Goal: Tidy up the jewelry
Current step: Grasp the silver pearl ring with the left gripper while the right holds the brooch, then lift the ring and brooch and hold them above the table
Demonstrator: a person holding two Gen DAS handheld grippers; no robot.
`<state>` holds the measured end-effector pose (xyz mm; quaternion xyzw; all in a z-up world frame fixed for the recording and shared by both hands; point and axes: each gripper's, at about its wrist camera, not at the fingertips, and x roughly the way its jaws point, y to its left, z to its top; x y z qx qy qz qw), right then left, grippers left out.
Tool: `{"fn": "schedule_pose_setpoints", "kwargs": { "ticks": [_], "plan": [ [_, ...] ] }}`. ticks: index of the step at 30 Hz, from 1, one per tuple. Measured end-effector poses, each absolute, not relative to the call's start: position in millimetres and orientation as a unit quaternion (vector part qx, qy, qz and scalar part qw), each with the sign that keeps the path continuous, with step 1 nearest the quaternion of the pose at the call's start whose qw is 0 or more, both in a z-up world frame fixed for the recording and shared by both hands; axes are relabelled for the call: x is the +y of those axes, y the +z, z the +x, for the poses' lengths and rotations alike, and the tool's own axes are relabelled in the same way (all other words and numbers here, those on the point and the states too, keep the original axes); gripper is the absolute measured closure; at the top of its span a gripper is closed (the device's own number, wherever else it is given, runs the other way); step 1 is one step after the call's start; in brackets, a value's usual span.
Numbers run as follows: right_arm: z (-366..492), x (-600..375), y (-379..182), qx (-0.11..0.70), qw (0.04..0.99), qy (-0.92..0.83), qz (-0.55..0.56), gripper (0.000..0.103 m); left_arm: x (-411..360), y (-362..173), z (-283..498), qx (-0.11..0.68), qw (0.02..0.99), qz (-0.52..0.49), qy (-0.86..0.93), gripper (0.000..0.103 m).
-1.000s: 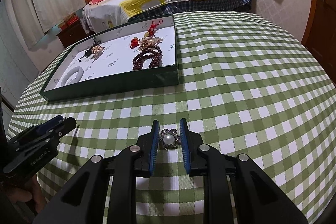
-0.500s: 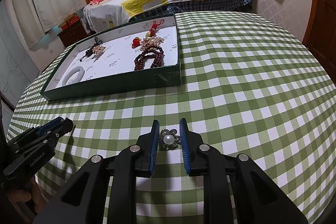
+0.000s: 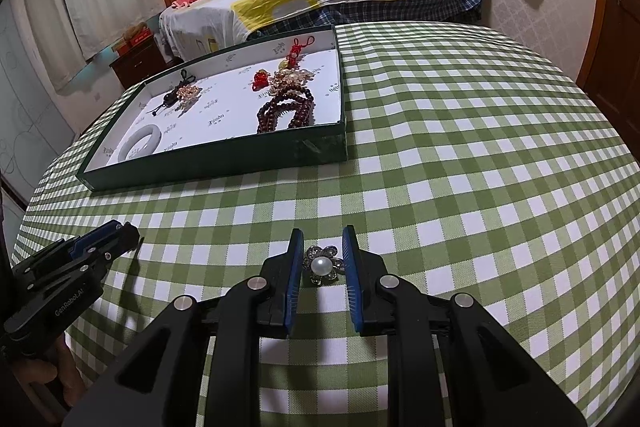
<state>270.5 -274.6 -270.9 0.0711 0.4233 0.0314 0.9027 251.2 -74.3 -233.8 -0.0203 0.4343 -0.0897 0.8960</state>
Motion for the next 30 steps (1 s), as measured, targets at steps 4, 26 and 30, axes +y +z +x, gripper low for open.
{"fn": "schedule_pose_setpoints", "kwargs": {
  "ticks": [4,26,30],
  "plan": [
    [270.6,-274.4,-270.8,0.423,0.903,0.031,0.070,0.082,-74.5,-233.7,251.2,0.434,0.896,-0.020,-0.090,0.076],
    [268.9,-274.6,-268.0,0.418,0.905,0.030,0.066,0.082,-73.4,-229.6,249.5,0.428,0.899,-0.021,-0.089,0.076],
    [266.6,-272.1,-263.7,0.413,0.908,0.032,0.061,0.082,-68.9,-222.0,247.3,0.421,0.902,-0.026,-0.092,0.076]
  ]
}}
